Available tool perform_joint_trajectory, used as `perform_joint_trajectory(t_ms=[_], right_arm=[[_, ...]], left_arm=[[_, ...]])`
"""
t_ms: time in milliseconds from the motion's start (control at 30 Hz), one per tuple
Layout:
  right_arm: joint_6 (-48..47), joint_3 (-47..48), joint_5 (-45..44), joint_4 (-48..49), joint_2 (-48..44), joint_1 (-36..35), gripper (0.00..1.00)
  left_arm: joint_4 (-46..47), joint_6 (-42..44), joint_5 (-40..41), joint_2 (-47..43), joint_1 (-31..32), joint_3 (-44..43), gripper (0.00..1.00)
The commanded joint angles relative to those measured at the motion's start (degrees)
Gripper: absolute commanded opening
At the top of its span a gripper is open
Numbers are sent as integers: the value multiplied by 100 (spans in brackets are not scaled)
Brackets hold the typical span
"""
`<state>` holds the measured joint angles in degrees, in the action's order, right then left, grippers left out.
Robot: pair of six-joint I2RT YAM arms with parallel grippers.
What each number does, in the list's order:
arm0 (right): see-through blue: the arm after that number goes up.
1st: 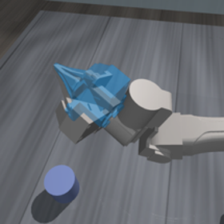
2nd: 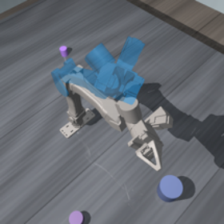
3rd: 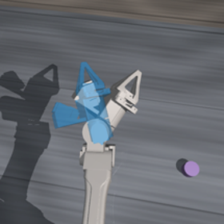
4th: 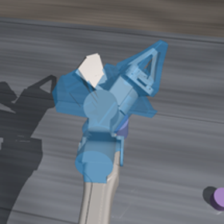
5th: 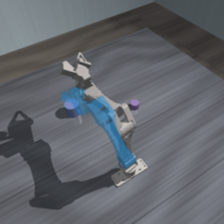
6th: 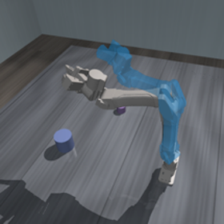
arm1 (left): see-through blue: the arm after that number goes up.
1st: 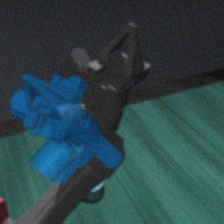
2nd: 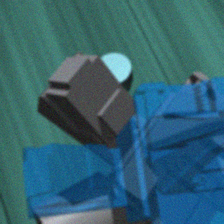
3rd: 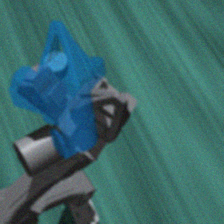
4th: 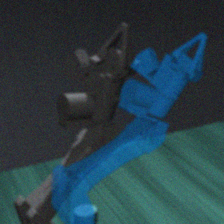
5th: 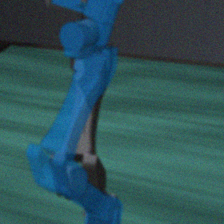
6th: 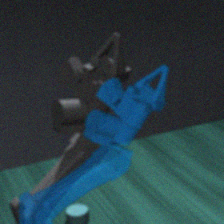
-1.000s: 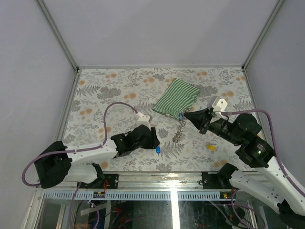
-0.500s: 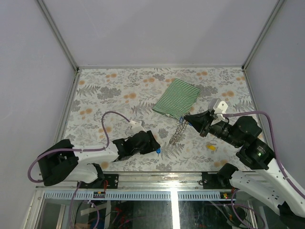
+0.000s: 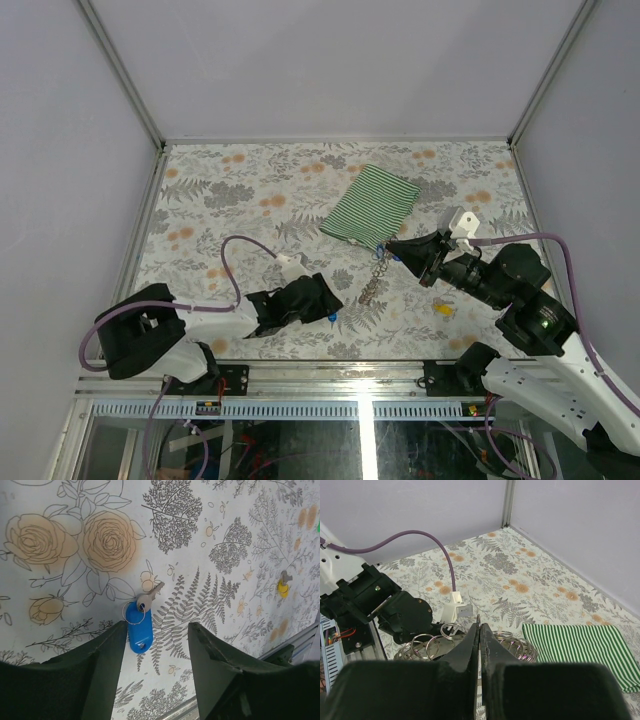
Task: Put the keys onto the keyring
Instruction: Pick up the key from the center of the board.
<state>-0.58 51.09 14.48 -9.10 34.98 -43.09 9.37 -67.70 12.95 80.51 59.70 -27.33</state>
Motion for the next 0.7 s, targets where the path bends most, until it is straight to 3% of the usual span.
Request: perform_joint_trajectory(t_ms=[0,667], right_arm=[[58,124,47,610,-20,-33,0],[170,158,99,568,-52,-29,0]], left_arm=[[377,-114,175,180,41,27,53],[308,131,606,336,-83,-86,45]])
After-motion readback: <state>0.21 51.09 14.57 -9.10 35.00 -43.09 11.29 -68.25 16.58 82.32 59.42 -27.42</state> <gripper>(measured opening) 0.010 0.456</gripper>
